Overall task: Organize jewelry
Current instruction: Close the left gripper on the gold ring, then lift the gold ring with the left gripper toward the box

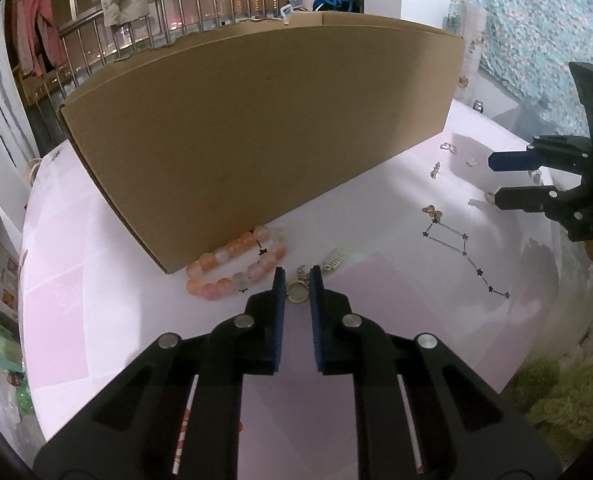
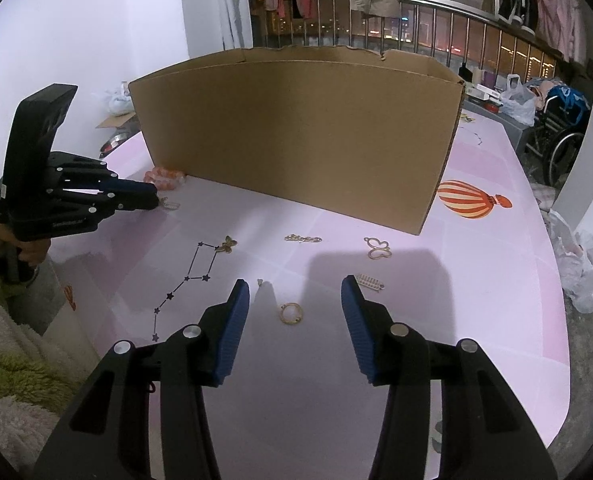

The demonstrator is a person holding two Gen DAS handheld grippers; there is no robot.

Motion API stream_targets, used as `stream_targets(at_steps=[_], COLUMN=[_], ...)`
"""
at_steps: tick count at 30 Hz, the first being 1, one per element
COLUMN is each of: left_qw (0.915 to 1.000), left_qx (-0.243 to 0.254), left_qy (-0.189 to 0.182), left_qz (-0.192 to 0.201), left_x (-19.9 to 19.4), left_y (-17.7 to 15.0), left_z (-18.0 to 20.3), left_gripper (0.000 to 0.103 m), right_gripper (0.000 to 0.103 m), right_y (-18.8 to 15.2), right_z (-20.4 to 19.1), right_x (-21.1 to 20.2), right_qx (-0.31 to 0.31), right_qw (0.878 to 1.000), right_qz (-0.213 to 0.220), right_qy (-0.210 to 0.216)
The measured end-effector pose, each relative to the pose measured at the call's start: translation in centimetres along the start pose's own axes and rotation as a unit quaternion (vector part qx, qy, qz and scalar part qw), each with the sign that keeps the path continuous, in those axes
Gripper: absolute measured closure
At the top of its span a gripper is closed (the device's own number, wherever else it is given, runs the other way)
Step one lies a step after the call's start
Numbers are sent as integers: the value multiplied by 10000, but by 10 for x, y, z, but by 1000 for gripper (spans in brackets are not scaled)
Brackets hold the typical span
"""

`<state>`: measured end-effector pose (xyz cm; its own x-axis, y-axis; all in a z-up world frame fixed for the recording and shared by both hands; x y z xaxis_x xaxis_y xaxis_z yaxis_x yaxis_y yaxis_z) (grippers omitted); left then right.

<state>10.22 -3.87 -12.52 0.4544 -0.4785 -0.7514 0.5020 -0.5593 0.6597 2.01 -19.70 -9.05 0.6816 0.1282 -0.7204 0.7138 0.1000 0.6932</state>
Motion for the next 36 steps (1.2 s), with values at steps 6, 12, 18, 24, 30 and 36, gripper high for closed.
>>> stream_targets(at_steps=[6, 12, 18, 24, 30, 36], left_qw=[10000, 10000, 9999, 9999, 9999, 9999], left_qx=[-14, -31, -60, -50, -61, -51], left_qy=[20, 56, 100, 97, 97, 114], left_qz=[11, 15, 3, 8, 9, 12], left_x=[-2, -7, -7, -8, -8, -8], left_y=[-2, -8, -9, -10, -10, -11], left_z=[0, -4, -7, -9, -9, -10], left_gripper=[92, 92, 92, 92, 92, 92], right_gripper=[56, 63, 70, 76, 79, 87], right_y=[-1, -4, -5, -6, -6, -6], right_z=[0, -4, -8, -6, -5, -7], right_x=[-3, -2, 1, 6, 10, 11], right_qx=[-54, -217, -337, -504, -511, -409], right_qw=[10000, 9998, 9994, 9987, 9984, 9985], right_qz=[35, 5, -19, -95, -135, -164], right_qy=[-8, 5, 38, 83, 206, 332])
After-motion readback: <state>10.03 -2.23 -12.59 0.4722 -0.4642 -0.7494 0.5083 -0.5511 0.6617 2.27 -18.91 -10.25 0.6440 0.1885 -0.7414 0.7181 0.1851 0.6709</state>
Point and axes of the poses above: each gripper's, at about its wrist camera, not at the fingertips, and x roughly the way its jaws point, z to its right, y to its top, the point moved 5 cm from there along x, roughly the way its jaws point, and after that the axes turned 2 degrees about -x, right-handed, at the moved point
